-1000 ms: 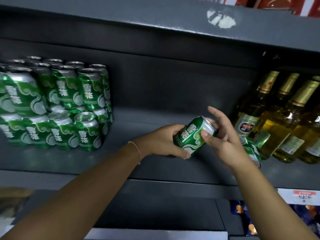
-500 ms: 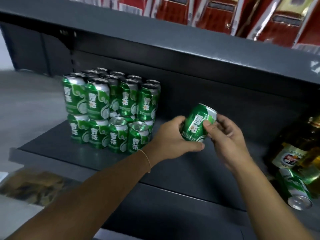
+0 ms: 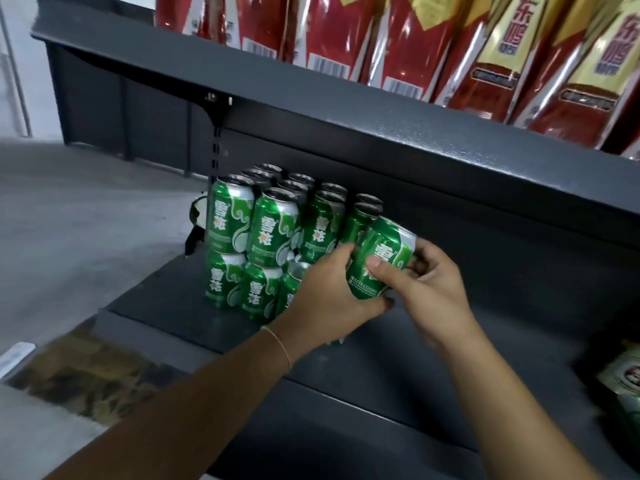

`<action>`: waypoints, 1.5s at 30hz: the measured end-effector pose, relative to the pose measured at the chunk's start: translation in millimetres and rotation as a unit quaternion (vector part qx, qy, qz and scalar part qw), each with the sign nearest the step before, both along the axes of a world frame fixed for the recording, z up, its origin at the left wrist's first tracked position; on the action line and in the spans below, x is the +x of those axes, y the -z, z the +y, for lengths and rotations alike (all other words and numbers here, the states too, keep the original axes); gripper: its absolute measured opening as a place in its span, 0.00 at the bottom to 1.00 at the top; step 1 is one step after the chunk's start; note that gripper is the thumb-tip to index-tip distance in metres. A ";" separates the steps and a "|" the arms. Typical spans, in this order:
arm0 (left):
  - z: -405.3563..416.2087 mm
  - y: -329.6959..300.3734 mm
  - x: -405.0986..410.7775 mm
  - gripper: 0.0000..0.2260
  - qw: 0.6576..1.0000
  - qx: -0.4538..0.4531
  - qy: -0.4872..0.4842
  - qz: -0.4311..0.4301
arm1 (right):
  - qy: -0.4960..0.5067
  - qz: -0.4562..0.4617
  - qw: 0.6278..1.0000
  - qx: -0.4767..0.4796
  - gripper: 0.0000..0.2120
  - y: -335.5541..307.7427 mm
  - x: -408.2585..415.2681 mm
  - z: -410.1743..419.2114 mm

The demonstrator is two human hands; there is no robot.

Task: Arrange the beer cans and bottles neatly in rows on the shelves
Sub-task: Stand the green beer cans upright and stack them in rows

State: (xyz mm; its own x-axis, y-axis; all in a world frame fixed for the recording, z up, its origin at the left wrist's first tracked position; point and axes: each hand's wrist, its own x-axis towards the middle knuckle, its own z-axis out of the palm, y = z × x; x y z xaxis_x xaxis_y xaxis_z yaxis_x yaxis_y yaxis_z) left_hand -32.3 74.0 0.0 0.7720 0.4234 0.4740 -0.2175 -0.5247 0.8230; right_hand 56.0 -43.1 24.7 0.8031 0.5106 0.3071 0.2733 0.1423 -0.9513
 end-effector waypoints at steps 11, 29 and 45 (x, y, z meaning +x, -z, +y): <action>65.1 15.1 -44.1 0.20 0.997 0.037 -0.049 0.053 | 0.079 -0.035 0.996 -0.026 0.44 14.1 -3.7 84.5; 84.8 31.7 -41.0 0.26 0.994 0.030 -0.013 0.109 | 0.116 -0.097 0.982 -0.112 0.46 30.2 4.8 107.1; 83.4 36.2 -39.4 0.28 0.992 0.078 -0.037 0.093 | 0.133 -0.098 0.983 -0.080 0.42 43.5 0.1 115.8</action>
